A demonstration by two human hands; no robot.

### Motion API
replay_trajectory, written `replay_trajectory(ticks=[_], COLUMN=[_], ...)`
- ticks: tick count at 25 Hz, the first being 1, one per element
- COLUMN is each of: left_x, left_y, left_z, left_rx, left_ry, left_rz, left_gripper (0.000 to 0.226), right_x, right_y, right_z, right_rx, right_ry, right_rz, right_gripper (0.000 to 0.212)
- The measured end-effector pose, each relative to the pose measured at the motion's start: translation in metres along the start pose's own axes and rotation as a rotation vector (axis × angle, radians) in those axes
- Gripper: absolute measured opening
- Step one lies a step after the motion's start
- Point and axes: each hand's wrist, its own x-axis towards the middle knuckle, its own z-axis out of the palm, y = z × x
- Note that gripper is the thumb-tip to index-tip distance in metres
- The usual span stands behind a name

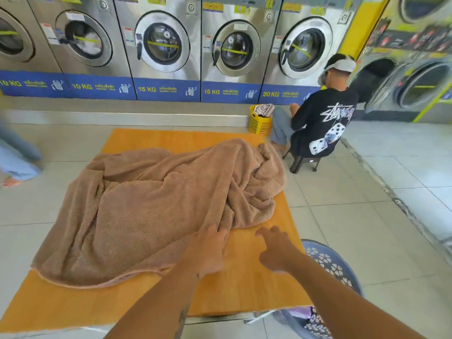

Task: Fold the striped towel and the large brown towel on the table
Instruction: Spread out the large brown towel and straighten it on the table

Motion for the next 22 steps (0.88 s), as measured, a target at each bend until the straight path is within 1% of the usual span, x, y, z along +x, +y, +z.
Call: replay_trajectory(ticks=[1,2,3,4,5,7,8,10,14,16,17,19,21,22], left_x=[0.010,0.019,0.025,0.028,0.033,0.039,0.042,0.047,0.054,0.055,0.054,0.048,0.044,0.044], left_y=[-0.001,-0.001,-0.002,-0.002,-0.003,-0.003,-0.003,-0.002,0.008,0.012,0.014,0.012,0.007,0.008], left_z=[0.006,0.012,0.016,0.018,0.017,0.007,0.000,-0.013,-0.033,-0.038,-0.039,-0.040,-0.030,-0.024], left_rx=[-0.041,-0.043,-0.008,0.042,0.079,0.040,-0.009,-0.116,-0.331,-0.404,-0.429,-0.378,-0.207,-0.124], left_ry=[-0.019,-0.028,-0.018,-0.001,0.017,0.054,0.068,0.096,0.146,0.193,0.215,0.239,0.236,0.218], left_rz=[-0.043,-0.072,-0.088,-0.087,-0.073,-0.076,-0.090,-0.111,-0.125,-0.136,-0.160,-0.197,-0.173,-0.175], left_gripper=[0.063,0.078,0.086,0.084,0.070,0.029,0.019,0.016,0.026,0.024,0.024,0.030,0.039,0.035], right_x=[0.001,0.003,0.004,0.006,0.009,0.015,0.019,0.027,0.047,0.062,0.069,0.083,0.097,0.105], right_y=[0.000,-0.001,-0.003,-0.004,-0.006,-0.010,-0.010,-0.010,0.005,0.014,0.019,0.028,0.043,0.054], right_z=[-0.002,-0.005,-0.007,-0.008,-0.009,-0.010,-0.010,-0.010,-0.007,-0.003,-0.002,-0.001,-0.007,-0.016], right_rx=[-0.011,-0.023,-0.028,-0.036,-0.045,-0.052,-0.050,-0.047,-0.128,-0.225,-0.264,-0.309,-0.319,-0.318], right_ry=[0.006,0.014,0.016,0.013,0.011,0.005,0.004,0.011,0.085,0.111,0.103,0.104,0.176,0.216], right_rz=[0.017,0.038,0.054,0.065,0.072,0.065,0.054,0.025,-0.030,-0.025,-0.015,-0.023,-0.101,-0.143], right_gripper=[0.063,0.064,0.065,0.067,0.069,0.073,0.075,0.080,0.089,0.088,0.083,0.069,0.052,0.044])
